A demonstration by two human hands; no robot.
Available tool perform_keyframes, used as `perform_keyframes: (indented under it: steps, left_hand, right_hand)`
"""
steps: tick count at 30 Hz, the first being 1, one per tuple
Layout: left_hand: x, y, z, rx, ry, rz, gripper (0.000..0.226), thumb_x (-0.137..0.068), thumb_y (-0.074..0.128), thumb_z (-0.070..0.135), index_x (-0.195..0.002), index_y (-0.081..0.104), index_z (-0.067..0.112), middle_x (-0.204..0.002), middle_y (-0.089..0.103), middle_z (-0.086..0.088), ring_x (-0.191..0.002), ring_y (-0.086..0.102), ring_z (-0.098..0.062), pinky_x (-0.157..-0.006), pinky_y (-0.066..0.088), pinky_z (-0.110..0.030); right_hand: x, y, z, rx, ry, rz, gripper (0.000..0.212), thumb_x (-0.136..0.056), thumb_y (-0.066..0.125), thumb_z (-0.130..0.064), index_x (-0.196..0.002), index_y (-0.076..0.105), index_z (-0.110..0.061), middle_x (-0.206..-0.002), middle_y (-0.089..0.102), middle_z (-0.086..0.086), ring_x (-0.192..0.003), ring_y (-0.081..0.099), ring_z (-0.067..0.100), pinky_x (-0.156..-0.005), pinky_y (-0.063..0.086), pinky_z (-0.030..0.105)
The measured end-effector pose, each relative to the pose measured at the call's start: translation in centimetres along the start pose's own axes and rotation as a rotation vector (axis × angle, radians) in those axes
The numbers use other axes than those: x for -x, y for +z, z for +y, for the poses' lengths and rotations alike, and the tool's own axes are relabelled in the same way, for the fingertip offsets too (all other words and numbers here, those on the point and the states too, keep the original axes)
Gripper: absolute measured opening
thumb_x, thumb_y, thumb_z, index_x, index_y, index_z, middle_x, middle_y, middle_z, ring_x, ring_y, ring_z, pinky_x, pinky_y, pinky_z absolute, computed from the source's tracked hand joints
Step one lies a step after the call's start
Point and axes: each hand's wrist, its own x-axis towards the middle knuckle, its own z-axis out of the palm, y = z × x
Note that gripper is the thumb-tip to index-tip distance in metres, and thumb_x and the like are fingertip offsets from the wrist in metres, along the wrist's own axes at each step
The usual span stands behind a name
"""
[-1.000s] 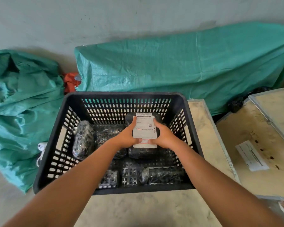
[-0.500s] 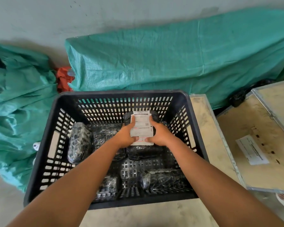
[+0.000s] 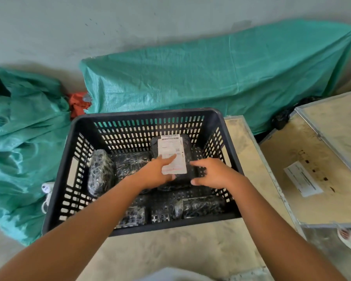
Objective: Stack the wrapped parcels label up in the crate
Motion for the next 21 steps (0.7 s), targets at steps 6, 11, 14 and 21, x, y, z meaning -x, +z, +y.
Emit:
perform_keyframes:
  steps: [6, 11, 14, 21]
  left_hand:
    - [4.5, 2.9, 1.0, -0.232, 0.177, -0.388, 0.072, -0.089, 0.068, 0.049, -0.152, 0.032, 0.048, -0.166, 0.021, 0.000, -0.151, 0.019, -0.015, -0.120, 0.023, -0.040]
    - [5.3, 3.5, 1.0, -0.095, 0.230, -0.408, 0.053, -0.094, 0.068, 0.035, -0.144, 0.053, 0.036, -0.147, 0.041, 0.032, -0.136, 0.044, -0.004, -0.113, 0.039, -0.037]
    - [4.8, 3.8, 0.9, -0.134, 0.248, -0.313, 0.067, -0.088, 0.076, 0.031, -0.148, 0.048, 0.038, -0.150, 0.047, 0.019, -0.130, 0.052, -0.011, -0.111, 0.040, -0.035]
    - [2.3, 4.1, 1.3, -0.141, 0.265, -0.111, 0.073, -0.076, 0.086, 0.028, -0.143, 0.056, 0.028, -0.138, 0.060, -0.001, -0.128, 0.051, -0.020, -0.109, 0.039, -0.033]
  right_hand:
    - [4.5, 1.6, 0.9, 0.100, 0.076, -0.092, 0.068, -0.067, 0.095, -0.020, -0.129, 0.070, -0.034, -0.140, 0.063, -0.001, -0.123, 0.063, 0.022, -0.101, 0.052, 0.039]
    - [4.6, 2.7, 1.3, 0.233, 0.083, -0.061, 0.058, -0.077, 0.088, -0.012, -0.131, 0.071, -0.023, -0.133, 0.067, 0.005, -0.113, 0.067, 0.024, -0.096, 0.055, 0.033]
    - [4.6, 2.5, 1.1, 0.208, 0.064, 0.019, 0.053, -0.086, 0.080, -0.012, -0.136, 0.066, -0.020, -0.134, 0.067, 0.008, -0.114, 0.066, 0.025, -0.096, 0.052, 0.029]
    - [3.7, 2.2, 0.7, 0.130, 0.118, 0.117, 0.042, -0.099, 0.064, -0.011, -0.140, 0.063, -0.011, -0.138, 0.065, 0.011, -0.122, 0.062, 0.027, -0.103, 0.045, 0.028]
